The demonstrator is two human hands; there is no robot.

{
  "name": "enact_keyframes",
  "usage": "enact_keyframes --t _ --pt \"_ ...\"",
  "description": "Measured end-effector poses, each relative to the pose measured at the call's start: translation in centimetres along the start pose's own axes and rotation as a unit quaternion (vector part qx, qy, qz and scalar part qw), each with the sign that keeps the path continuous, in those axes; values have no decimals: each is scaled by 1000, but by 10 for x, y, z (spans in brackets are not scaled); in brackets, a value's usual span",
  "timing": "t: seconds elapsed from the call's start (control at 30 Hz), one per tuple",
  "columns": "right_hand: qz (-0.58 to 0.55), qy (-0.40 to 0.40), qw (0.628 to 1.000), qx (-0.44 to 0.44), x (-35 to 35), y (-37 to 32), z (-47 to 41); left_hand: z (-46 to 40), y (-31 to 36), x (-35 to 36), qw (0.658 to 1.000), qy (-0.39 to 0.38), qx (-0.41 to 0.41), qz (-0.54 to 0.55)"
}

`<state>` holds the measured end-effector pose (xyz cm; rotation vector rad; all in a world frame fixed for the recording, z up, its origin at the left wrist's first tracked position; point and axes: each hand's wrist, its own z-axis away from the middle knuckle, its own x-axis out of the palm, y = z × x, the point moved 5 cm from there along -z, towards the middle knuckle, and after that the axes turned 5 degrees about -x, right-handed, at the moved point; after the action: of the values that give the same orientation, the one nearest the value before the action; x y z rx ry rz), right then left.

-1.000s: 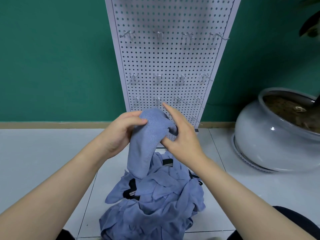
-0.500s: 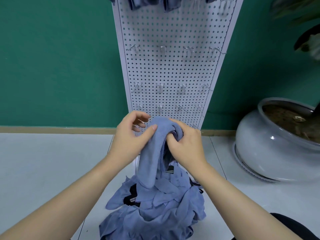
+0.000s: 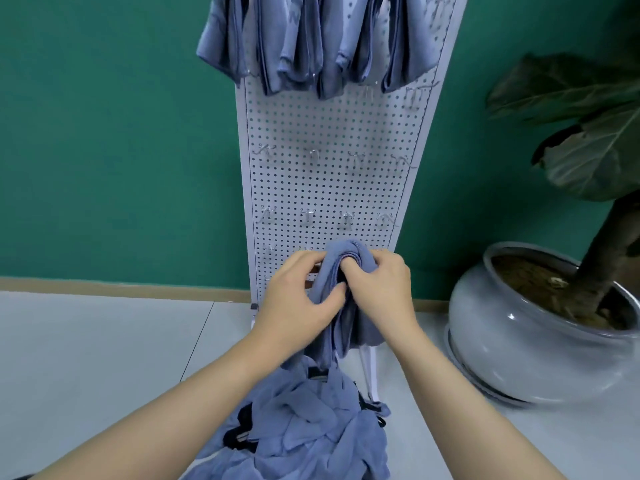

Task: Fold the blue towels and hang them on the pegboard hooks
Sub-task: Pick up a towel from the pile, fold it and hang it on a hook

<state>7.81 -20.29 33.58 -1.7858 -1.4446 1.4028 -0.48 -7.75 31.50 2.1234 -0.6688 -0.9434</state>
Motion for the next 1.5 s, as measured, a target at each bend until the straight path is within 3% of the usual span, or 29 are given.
enact_keyframes --t 0.13,0.37,0.7,1.0,1.5 --pt "-24 10 999 -24 -24 -24 -18 -30 31 2 998 52 2 39" --pt "14 42 992 -121 -79 -83 -62 -99 107 -6 991 99 76 46" --pt "108 195 939 -261 -175 -148 -154 -211 223 -16 980 119 155 36" --pt "127 209 934 -261 -217 -174 -225 -281 251 -6 981 157 106 -46" --pt "78 183 945 -261 -216 -168 -324 -343 272 14 958 276 71 -29"
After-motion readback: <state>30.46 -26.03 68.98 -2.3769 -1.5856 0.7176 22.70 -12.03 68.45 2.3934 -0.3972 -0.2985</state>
